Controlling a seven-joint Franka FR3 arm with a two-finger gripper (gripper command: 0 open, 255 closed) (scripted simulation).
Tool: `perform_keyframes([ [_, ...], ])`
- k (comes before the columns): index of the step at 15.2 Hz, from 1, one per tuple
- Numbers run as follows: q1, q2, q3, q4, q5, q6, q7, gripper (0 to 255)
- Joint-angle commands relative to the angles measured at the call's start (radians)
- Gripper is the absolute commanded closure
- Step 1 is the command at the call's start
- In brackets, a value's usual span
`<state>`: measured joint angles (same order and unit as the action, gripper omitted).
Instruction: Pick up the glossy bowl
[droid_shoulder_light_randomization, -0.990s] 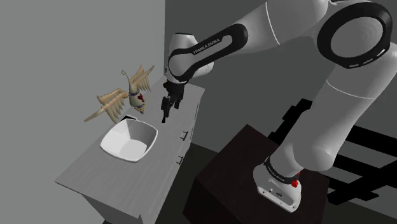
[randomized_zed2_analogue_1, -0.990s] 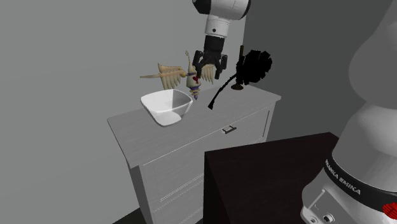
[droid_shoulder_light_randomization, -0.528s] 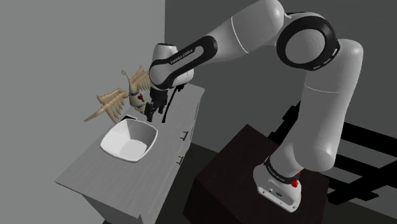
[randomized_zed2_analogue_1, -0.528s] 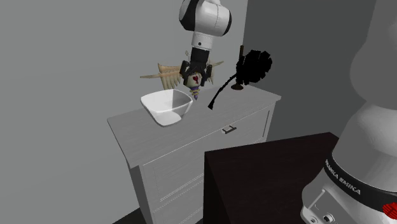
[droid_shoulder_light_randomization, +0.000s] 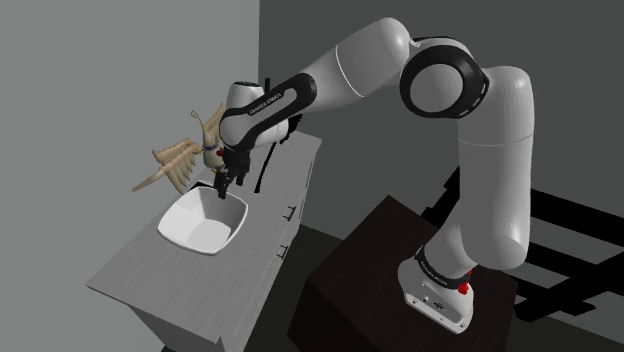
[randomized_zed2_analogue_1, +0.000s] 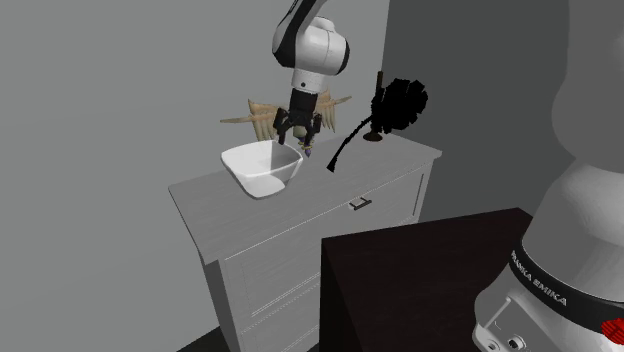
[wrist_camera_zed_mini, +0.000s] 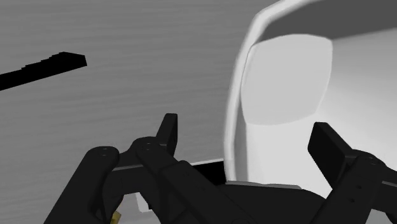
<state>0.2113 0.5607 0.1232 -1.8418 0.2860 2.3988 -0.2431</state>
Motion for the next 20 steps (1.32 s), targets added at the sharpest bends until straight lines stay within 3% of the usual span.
perform_keyframes([
  [1, 0.0, 0.02, 0.001, 0.002, 0.002, 0.018, -0.005, 0],
  [4, 0.0, 0.036, 0.002, 0.003, 0.004, 0.032, -0.009, 0],
  [5, 0.001, 0.036, 0.002, 0.004, 0.003, 0.032, -0.008, 255],
  [14, 0.0, 0.036, 0.002, 0.003, 0.004, 0.032, -0.009, 255],
  [20, 0.0, -0.022, -0.001, 0.001, -0.002, -0.022, 0.007, 255],
])
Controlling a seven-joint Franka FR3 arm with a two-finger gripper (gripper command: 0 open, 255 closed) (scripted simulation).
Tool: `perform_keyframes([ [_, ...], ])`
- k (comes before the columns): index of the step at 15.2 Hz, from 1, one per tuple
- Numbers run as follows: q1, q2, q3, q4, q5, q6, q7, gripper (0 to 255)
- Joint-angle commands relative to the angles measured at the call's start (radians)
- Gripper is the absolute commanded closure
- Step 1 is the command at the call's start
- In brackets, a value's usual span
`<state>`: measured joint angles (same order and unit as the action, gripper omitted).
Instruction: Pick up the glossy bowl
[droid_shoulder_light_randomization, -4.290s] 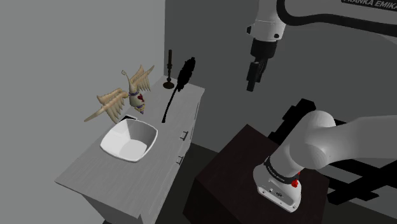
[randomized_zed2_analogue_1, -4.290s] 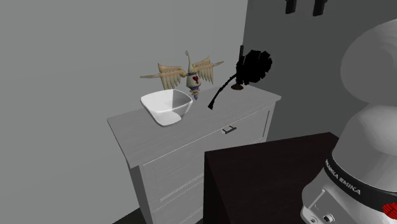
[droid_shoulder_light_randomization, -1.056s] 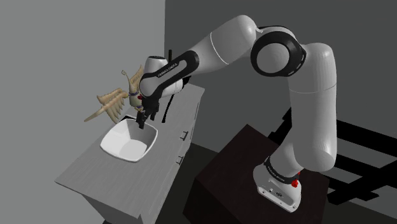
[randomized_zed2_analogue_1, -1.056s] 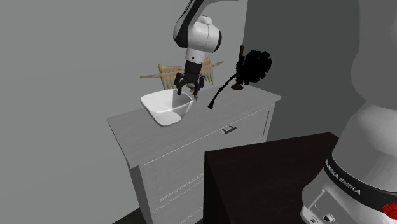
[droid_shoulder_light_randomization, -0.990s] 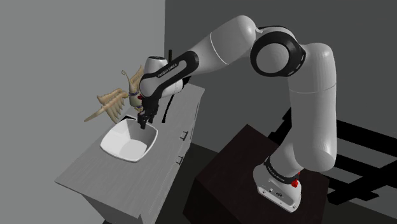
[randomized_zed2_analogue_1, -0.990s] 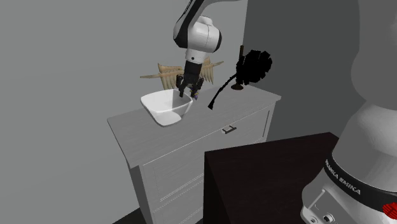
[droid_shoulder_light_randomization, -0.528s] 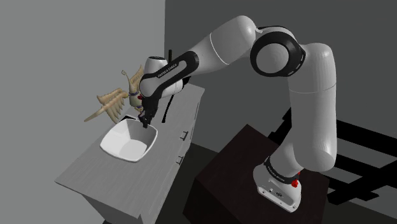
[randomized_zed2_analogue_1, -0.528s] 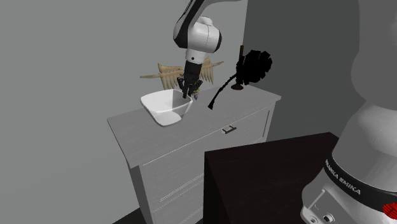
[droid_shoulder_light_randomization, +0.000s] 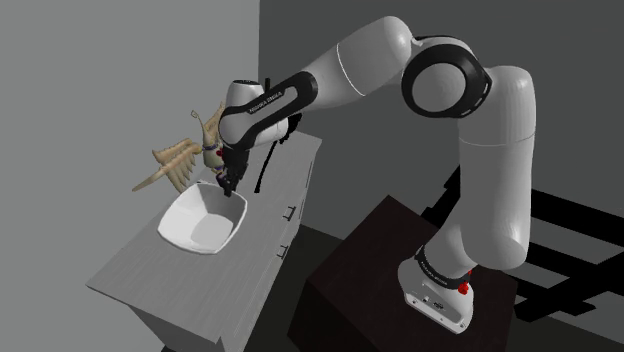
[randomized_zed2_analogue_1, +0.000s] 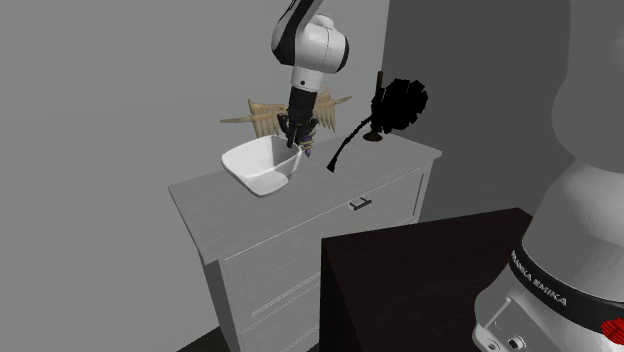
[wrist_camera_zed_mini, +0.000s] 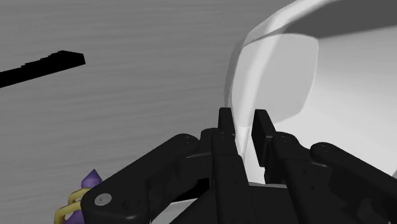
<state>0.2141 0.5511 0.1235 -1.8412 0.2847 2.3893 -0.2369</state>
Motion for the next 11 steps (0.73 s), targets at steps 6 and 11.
perform_keyframes([
  [6, -0.003, -0.066, -0.004, 0.005, -0.008, -0.07, 0.018, 255],
  [11, -0.003, -0.093, -0.005, 0.011, -0.011, -0.101, 0.026, 255],
])
